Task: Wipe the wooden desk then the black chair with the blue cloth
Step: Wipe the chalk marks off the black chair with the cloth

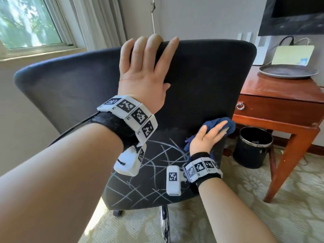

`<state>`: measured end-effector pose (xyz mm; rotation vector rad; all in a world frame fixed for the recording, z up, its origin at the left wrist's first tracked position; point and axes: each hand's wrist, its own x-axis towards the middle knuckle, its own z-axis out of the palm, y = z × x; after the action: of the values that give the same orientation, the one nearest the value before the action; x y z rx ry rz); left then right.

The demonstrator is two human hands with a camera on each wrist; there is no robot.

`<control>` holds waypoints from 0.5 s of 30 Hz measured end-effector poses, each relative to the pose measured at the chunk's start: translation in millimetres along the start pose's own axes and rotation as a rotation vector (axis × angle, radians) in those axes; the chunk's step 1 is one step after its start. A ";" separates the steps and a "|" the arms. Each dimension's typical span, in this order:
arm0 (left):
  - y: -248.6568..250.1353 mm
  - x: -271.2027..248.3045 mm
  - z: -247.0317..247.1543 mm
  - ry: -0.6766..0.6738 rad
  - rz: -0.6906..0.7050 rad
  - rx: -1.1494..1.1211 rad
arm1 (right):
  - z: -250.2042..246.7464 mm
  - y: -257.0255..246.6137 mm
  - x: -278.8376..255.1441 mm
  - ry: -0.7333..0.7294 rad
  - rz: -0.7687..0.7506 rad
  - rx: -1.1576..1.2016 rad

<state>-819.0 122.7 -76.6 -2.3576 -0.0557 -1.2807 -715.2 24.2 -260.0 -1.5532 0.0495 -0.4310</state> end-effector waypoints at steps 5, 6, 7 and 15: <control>5.8 3.3 -1.4 -0.010 0.020 -0.004 | -10.3 25.2 3.6 0.032 0.266 -0.067; 7.7 3.7 -0.7 -0.009 0.014 -0.002 | -10.2 28.1 -3.7 -0.007 0.342 -0.071; 9.8 4.1 -0.4 -0.009 0.005 -0.001 | -9.0 29.0 -13.0 -0.049 0.367 -0.082; 10.3 5.2 -0.7 -0.013 0.005 0.001 | 12.2 -5.3 -27.4 -0.078 -0.088 -0.056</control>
<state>-814.1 112.2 -75.9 -2.3644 -0.0547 -1.2629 -738.1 44.2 -261.0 -1.6301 -0.0683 -0.4407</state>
